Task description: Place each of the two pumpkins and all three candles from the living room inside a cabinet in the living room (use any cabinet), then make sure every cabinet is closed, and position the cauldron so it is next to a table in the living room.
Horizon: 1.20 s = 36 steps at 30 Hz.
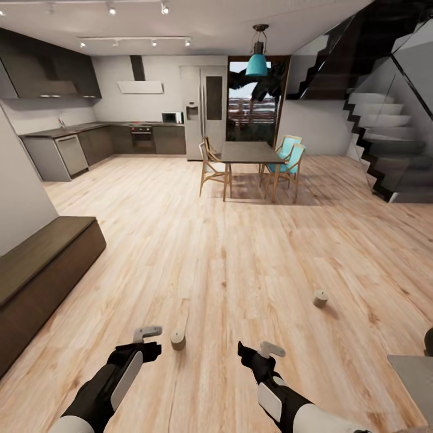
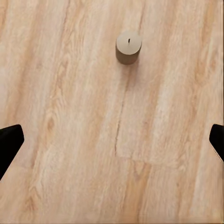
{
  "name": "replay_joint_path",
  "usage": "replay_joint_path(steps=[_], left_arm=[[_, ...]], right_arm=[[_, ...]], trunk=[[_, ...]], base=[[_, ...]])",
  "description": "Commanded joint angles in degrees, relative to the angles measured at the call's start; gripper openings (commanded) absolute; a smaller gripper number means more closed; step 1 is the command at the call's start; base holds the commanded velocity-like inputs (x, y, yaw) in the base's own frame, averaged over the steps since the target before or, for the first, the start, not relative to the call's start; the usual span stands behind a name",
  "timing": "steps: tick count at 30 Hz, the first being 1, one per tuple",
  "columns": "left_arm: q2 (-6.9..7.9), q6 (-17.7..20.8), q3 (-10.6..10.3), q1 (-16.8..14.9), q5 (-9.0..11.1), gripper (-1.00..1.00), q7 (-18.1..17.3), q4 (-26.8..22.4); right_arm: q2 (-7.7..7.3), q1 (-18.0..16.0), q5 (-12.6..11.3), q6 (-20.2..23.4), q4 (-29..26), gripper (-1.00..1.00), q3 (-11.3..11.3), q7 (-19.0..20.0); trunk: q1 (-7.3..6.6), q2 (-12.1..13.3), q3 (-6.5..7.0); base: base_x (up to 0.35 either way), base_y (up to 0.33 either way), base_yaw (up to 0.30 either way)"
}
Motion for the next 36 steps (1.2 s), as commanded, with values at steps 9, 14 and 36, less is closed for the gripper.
replay_joint_path(steps=[9, 14, 36], left_arm=[[0.09, 0.01, -0.31, -0.02, 0.35, 1.00, 0.15, -0.35], [0.13, 0.00, -0.25, -0.02, 0.32, 1.00, 0.15, -0.25], [0.09, -0.14, -0.40, -0.02, -0.16, 1.00, 0.15, -0.06]], right_arm=[[0.01, -0.06, -0.29, 0.23, 0.02, 1.00, 0.45, -0.17], [0.09, -0.06, -0.14, -0.09, -0.03, 1.00, 0.63, -0.11], [0.10, -0.06, -0.16, -0.55, -0.03, 1.00, 0.61, -0.02]], trunk=[[0.01, -0.04, 0.19], [0.01, -0.04, 0.21], [0.01, -0.04, 0.21]], base=[[0.198, -0.093, -0.207], [0.289, -0.104, -0.016], [0.284, -0.175, 0.079]])
